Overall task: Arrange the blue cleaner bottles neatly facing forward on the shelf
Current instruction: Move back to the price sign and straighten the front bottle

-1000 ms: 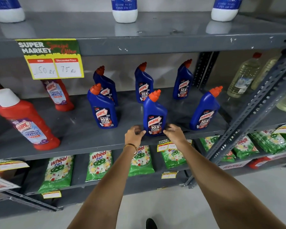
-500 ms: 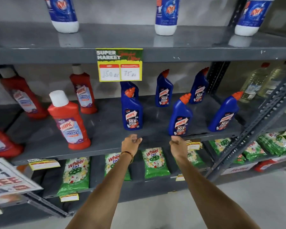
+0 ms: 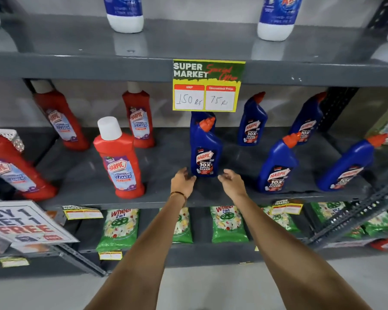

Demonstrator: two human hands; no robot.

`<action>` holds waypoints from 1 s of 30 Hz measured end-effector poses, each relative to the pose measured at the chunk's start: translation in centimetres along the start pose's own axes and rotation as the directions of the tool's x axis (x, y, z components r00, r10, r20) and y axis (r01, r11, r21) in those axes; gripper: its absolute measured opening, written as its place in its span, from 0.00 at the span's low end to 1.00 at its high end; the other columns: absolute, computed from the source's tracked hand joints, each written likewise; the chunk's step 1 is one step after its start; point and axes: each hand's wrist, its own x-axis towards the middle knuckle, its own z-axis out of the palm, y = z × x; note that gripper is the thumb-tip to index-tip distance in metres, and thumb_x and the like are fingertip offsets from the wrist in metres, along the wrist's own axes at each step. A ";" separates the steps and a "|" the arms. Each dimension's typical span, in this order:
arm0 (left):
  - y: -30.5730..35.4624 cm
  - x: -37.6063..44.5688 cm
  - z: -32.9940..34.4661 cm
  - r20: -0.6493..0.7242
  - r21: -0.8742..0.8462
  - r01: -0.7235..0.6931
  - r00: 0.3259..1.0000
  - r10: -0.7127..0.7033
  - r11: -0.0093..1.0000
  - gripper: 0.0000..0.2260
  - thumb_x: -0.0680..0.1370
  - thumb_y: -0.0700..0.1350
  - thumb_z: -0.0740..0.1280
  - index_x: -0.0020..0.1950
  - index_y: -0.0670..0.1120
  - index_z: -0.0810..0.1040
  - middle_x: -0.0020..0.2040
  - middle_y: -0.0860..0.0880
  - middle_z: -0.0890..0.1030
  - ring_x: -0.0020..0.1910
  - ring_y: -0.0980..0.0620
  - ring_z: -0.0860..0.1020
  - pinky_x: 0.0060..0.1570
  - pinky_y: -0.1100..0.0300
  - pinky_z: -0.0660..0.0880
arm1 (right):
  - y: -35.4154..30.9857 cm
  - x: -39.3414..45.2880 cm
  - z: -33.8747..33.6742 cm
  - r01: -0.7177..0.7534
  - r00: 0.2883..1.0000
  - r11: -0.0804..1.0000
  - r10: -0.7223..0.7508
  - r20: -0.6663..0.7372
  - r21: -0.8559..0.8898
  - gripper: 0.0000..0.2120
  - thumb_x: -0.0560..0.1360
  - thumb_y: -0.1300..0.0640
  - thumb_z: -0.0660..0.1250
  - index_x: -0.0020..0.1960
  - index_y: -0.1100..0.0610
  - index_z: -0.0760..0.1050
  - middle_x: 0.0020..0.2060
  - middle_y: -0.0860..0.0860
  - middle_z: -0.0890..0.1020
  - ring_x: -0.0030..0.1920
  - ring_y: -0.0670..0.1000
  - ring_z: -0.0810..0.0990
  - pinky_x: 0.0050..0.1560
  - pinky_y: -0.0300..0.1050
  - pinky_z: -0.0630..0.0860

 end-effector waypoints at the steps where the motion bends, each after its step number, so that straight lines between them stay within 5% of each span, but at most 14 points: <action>1: 0.1 0.5 0.1 0.003 0.005 0.000 1.000 0.000 1.000 0.23 0.75 0.40 0.66 0.69 0.40 0.66 0.66 0.41 0.75 0.65 0.43 0.72 0.65 0.54 0.68 | -0.2 0.6 0.2 -0.008 1.000 1.000 0.008 0.029 -0.004 0.23 0.77 0.56 0.62 0.70 0.60 0.64 0.65 0.59 0.75 0.65 0.56 0.73 0.65 0.48 0.67; 6: 0.5 2.4 0.7 0.070 0.054 -0.038 0.997 0.034 0.998 0.19 0.73 0.40 0.67 0.63 0.43 0.71 0.62 0.42 0.78 0.61 0.42 0.75 0.56 0.56 0.72 | -0.4 2.6 0.7 -0.005 0.991 1.000 0.003 0.132 0.015 0.29 0.77 0.53 0.61 0.74 0.56 0.55 0.71 0.57 0.68 0.69 0.56 0.68 0.69 0.50 0.66; 9: 0.6 3.0 1.2 0.109 0.052 -0.052 0.993 0.047 0.997 0.19 0.74 0.40 0.67 0.64 0.44 0.69 0.61 0.42 0.78 0.60 0.43 0.75 0.55 0.56 0.71 | -0.4 3.4 0.8 0.015 0.984 0.998 -0.026 0.175 0.065 0.26 0.78 0.53 0.60 0.73 0.54 0.57 0.70 0.57 0.69 0.69 0.55 0.69 0.69 0.56 0.67; 21: -0.3 1.2 0.4 0.048 0.042 -0.100 0.994 0.098 0.994 0.16 0.76 0.44 0.66 0.61 0.39 0.73 0.61 0.40 0.78 0.60 0.43 0.76 0.57 0.57 0.71 | 1.0 2.6 0.4 0.009 0.990 0.994 -0.024 0.139 0.108 0.23 0.77 0.51 0.60 0.70 0.57 0.64 0.67 0.58 0.72 0.66 0.55 0.72 0.67 0.57 0.70; 30: -1.5 -1.6 -0.1 0.036 0.059 -0.121 0.992 0.119 0.991 0.15 0.76 0.43 0.66 0.60 0.38 0.73 0.60 0.40 0.79 0.60 0.44 0.76 0.59 0.56 0.71 | 2.0 -0.3 -0.1 0.078 0.987 0.997 -0.081 0.137 0.027 0.21 0.76 0.51 0.62 0.67 0.58 0.69 0.51 0.53 0.76 0.58 0.56 0.77 0.63 0.56 0.73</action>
